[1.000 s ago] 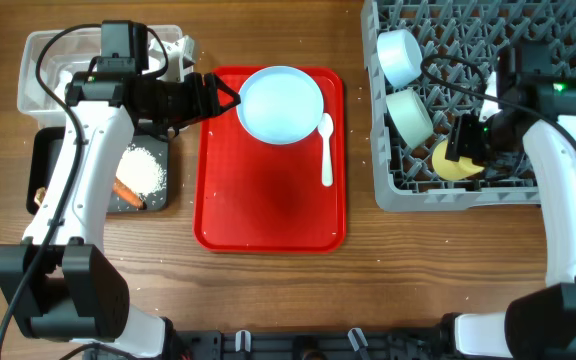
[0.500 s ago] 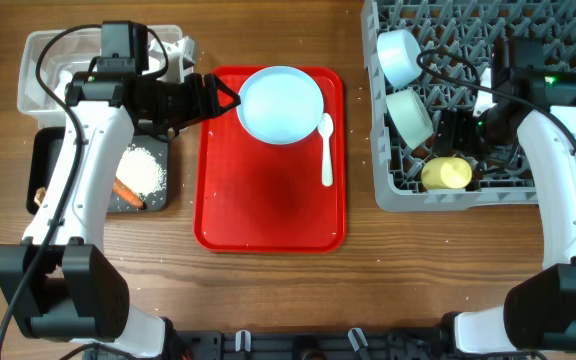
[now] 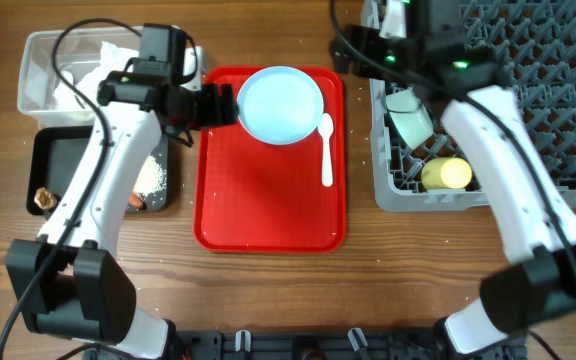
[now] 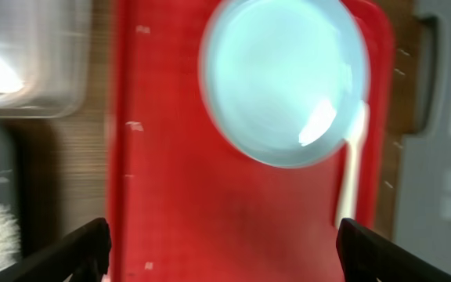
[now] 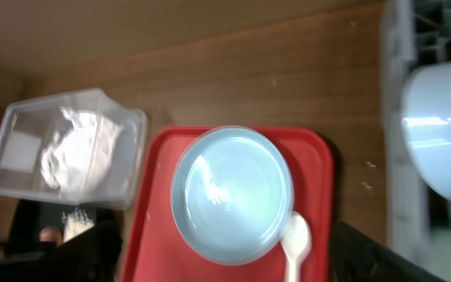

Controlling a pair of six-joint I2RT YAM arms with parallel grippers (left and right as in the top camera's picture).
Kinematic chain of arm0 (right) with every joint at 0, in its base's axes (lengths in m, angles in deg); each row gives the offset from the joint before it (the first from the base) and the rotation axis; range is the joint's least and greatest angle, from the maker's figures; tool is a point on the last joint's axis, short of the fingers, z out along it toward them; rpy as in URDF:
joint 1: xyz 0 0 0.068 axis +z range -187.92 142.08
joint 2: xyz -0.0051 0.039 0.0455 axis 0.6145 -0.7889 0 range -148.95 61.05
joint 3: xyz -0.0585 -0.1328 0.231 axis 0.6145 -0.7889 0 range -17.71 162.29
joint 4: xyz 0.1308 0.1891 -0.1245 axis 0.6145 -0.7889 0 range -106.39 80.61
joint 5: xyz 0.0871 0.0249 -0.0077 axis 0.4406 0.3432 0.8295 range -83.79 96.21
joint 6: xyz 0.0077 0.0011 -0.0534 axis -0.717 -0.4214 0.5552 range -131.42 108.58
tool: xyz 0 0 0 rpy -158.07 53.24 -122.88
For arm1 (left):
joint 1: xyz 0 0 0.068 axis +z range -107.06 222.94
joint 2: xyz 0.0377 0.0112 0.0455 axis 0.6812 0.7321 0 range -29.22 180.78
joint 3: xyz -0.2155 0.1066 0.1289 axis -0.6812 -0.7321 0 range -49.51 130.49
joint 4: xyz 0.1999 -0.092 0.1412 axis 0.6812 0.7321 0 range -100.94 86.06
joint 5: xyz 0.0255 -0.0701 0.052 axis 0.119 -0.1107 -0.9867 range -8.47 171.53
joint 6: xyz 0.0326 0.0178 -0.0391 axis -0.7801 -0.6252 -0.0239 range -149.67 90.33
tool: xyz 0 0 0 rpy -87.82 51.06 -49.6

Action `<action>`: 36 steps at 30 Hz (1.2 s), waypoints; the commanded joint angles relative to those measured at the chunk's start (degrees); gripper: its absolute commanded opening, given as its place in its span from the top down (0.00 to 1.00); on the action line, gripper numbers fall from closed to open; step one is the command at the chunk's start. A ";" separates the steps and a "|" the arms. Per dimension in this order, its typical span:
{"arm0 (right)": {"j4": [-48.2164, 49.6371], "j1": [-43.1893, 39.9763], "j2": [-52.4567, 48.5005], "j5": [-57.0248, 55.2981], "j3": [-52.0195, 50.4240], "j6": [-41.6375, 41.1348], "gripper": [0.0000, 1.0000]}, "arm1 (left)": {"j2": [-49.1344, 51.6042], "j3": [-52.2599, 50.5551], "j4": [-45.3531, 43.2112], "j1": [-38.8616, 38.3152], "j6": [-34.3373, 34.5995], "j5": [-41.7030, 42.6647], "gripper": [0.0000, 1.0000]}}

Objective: Sort waste into correct bins and load items into the dishwasher rack
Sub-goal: 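Reach the right gripper to the light-blue plate rim, then lift the light-blue plate and stand it upright in the dish rack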

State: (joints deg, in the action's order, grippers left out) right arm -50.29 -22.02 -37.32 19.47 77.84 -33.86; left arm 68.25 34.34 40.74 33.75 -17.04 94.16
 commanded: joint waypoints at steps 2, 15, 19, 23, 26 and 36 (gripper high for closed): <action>10.43 3.69 -14.58 -3.30 0.50 -9.88 0.15 | -0.70 0.48 0.55 3.85 4.52 -5.70 0.07; 17.57 5.16 -35.30 -4.24 0.50 -13.53 0.51 | -0.70 0.48 1.33 3.85 4.55 -5.70 0.06; 17.27 5.16 -35.30 -4.22 0.50 -13.51 0.94 | -0.70 0.48 1.36 3.85 4.55 -5.68 0.04; 17.31 5.07 -34.67 -3.34 0.50 -12.66 0.96 | -0.70 0.48 1.33 3.85 4.55 -5.68 0.00; 16.81 4.94 -31.50 -2.80 0.50 -9.18 0.96 | -0.70 0.48 1.36 3.85 4.55 -5.68 0.00; -1.27 -8.07 9.14 -45.20 0.50 7.91 0.96 | -0.70 0.48 1.36 3.85 4.55 -5.68 0.00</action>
State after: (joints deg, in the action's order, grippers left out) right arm -50.05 -26.17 -33.67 -9.58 77.93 -32.35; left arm 68.25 34.34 42.16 37.66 -12.80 88.82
